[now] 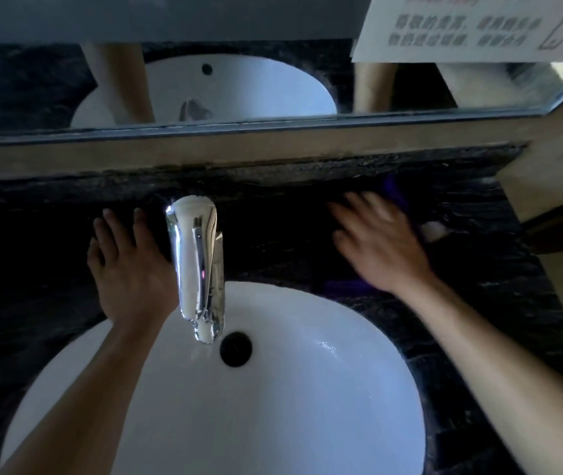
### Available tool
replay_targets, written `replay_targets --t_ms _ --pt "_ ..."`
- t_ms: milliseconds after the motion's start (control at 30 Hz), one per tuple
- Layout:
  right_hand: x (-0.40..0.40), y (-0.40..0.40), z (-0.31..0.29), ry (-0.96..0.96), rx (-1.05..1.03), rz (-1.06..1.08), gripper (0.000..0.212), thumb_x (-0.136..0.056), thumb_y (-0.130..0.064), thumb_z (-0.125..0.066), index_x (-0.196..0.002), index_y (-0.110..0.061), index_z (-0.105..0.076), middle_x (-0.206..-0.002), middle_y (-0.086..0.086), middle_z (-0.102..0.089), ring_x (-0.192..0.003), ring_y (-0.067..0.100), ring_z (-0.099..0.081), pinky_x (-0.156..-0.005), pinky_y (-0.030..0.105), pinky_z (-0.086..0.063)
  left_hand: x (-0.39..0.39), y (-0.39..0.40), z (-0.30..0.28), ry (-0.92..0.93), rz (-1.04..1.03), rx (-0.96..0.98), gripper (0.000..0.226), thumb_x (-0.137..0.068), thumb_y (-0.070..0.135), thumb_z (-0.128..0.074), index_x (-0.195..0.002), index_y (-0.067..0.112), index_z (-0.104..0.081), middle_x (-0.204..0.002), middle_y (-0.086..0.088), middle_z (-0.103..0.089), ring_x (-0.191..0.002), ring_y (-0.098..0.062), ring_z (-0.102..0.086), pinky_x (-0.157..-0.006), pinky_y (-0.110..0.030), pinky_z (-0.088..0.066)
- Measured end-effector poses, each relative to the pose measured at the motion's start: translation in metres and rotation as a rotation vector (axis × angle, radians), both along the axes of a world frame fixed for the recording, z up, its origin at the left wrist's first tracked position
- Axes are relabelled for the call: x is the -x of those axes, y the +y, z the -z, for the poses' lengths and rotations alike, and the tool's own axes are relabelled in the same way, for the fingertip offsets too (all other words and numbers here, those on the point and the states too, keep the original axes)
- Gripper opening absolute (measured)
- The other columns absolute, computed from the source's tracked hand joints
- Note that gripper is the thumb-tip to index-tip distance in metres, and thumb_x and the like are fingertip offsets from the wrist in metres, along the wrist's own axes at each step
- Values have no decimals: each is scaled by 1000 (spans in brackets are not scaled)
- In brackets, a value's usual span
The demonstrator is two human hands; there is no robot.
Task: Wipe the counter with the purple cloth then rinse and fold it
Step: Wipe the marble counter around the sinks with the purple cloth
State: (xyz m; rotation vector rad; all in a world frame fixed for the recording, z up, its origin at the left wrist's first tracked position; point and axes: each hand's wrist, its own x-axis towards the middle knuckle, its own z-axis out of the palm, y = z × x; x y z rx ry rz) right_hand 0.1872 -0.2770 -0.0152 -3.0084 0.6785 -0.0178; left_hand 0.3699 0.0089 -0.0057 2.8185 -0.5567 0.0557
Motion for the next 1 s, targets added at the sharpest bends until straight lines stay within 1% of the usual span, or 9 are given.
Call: replay_targets --t_ms 133,233,367,467,600,700,833,933,1000 --pt "60 -67 -12 64 -67 427 68 -93 -55 -22 -152 -25 -39 -167 7 -29 -151 34 -24 -122 54 -21 2 -3 -1 36 23 7 104 -91 49 33 -151 -6 -32 -157 -43 -18 -147 -57 -20 -116 -65 -18" --pt "37 -36 -12 63 -41 483 68 -93 -53 -21 -152 -23 -38 -165 12 -30 -151 37 -23 -121 58 -18 3 -5 -2 49 20 -1 105 -90 46 36 -152 -7 -30 -156 -45 -16 -146 -59 -18 -116 -66 -16" --pt "-25 60 -7 7 3 229 61 -92 -49 -33 -146 -25 -50 -154 14 -48 -141 44 -40 -114 61 -29 0 -4 5 32 30 -21 105 -90 46 35 -150 -9 -33 -153 -47 -20 -143 -62 -22 -115 -68 -20" --pt "-79 129 -8 -45 -67 51 59 -90 -46 -33 -143 -29 -53 -155 7 -49 -141 42 -39 -117 60 -27 1 -3 5 17 26 -24 100 -93 43 31 -151 -8 -31 -155 -45 -17 -146 -60 -19 -117 -66 -16" --pt "-84 126 -6 -82 -137 -114 55 -93 -44 -36 -143 -30 -54 -153 3 -51 -142 35 -41 -117 55 -28 1 -1 2 -2 17 -1 106 -89 47 36 -149 -7 -33 -158 -41 -18 -148 -55 -19 -117 -62 -16" --pt "-45 65 -1 -48 -89 -121 55 -94 -47 -37 -144 -32 -53 -152 3 -53 -143 32 -43 -116 52 -30 -2 1 9 -42 23 4 78 -97 32 9 -147 -7 -36 -156 -42 -22 -146 -57 -23 -113 -66 -22" --pt "29 -10 0 -25 -32 156 58 -96 -49 -32 -148 -27 -48 -158 7 -46 -150 32 -34 -120 53 -25 -5 6 24 -93 8 -29 56 -102 23 -13 -147 -4 -33 -152 -44 -29 -140 -60 -30 -107 -70 -30" --pt "69 -32 -4 3 -35 277 58 -97 -49 -31 -149 -26 -45 -161 8 -40 -152 32 -29 -122 54 -22 -9 10 26 -150 45 6 53 -99 23 -27 -146 -1 -34 -151 -42 -32 -140 -60 -32 -109 -69 -30" --pt "83 -22 -7 10 -46 332 58 -97 -49 -30 -150 -29 -43 -163 7 -38 -152 33 -28 -122 56 -21 18 17 25 -179 13 141 47 -97 20 -40 -139 -1 -43 -147 -39 -40 -138 -57 -37 -109 -65 -32"
